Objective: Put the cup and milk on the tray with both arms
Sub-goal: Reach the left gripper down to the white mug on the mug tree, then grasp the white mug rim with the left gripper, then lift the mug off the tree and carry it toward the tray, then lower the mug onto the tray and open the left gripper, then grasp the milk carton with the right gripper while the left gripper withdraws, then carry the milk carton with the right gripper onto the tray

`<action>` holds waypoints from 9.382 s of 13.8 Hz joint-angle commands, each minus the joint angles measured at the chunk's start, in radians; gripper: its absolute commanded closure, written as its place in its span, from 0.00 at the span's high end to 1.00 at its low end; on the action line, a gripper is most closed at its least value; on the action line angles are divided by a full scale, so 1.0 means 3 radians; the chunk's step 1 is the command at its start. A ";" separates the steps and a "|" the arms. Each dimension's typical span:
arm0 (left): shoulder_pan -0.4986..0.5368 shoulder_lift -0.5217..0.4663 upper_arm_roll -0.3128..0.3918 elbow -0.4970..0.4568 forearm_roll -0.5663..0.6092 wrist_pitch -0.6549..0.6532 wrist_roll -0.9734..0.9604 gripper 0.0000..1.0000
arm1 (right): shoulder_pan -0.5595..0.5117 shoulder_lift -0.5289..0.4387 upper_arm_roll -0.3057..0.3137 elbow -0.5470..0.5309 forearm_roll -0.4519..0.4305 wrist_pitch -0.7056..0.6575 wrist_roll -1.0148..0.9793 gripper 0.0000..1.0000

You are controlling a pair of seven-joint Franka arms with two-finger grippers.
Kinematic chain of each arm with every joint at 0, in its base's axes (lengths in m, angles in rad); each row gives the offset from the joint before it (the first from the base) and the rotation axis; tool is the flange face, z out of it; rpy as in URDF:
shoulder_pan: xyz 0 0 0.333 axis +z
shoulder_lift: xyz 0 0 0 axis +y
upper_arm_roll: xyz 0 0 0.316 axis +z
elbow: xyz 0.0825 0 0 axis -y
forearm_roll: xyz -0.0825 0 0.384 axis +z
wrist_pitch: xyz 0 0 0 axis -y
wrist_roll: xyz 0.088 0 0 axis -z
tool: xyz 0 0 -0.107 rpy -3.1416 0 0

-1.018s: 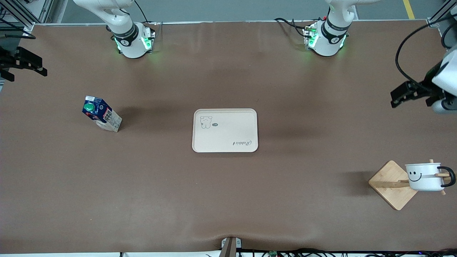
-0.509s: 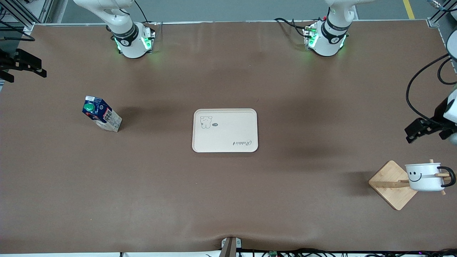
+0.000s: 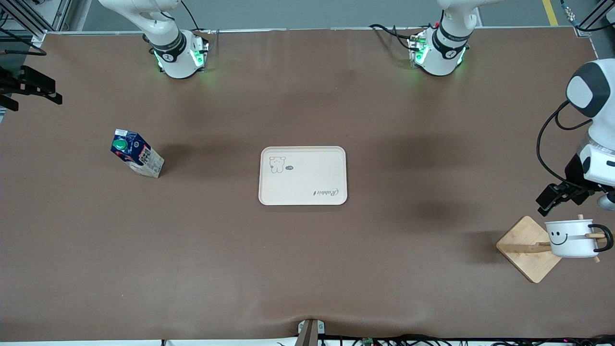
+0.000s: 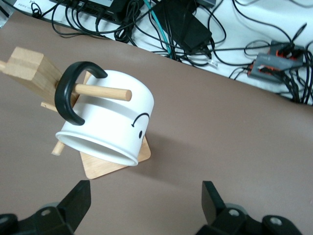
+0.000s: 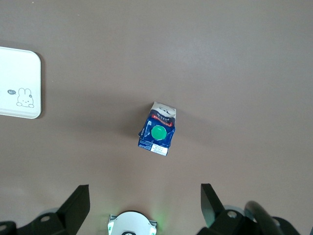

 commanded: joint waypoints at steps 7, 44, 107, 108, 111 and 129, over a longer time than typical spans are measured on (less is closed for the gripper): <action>0.0149 0.0227 -0.0019 -0.0288 0.0042 0.0861 -0.0157 1.00 | -0.0097 0.0043 0.0025 0.0058 0.0076 -0.0040 -0.0027 1.00; 0.0082 0.0247 -0.0525 0.0595 0.0272 -0.0486 -0.0101 0.00 | -0.0148 0.0084 0.0015 0.0079 0.0142 -0.0015 -0.0022 1.00; -0.0407 -0.0053 -0.0277 0.1758 0.0186 -0.3208 0.0712 1.00 | -0.0046 0.0416 0.0030 -0.2058 0.0004 0.1595 0.1168 1.00; -0.0540 -0.0176 -0.0078 0.1666 0.0120 -0.3244 0.0763 1.00 | -0.0005 0.0416 0.0025 -0.2104 0.0004 0.1662 0.1199 1.00; -0.0639 -0.0483 0.0078 0.1323 -0.0111 -0.3229 0.0774 1.00 | -0.0020 0.0416 0.0025 -0.2191 -0.0001 0.1790 0.1190 0.49; -0.0685 -0.0668 0.0124 0.1098 -0.0310 -0.3162 0.0697 1.00 | 0.1809 0.2077 0.0041 0.0841 0.1297 0.0434 0.2963 0.00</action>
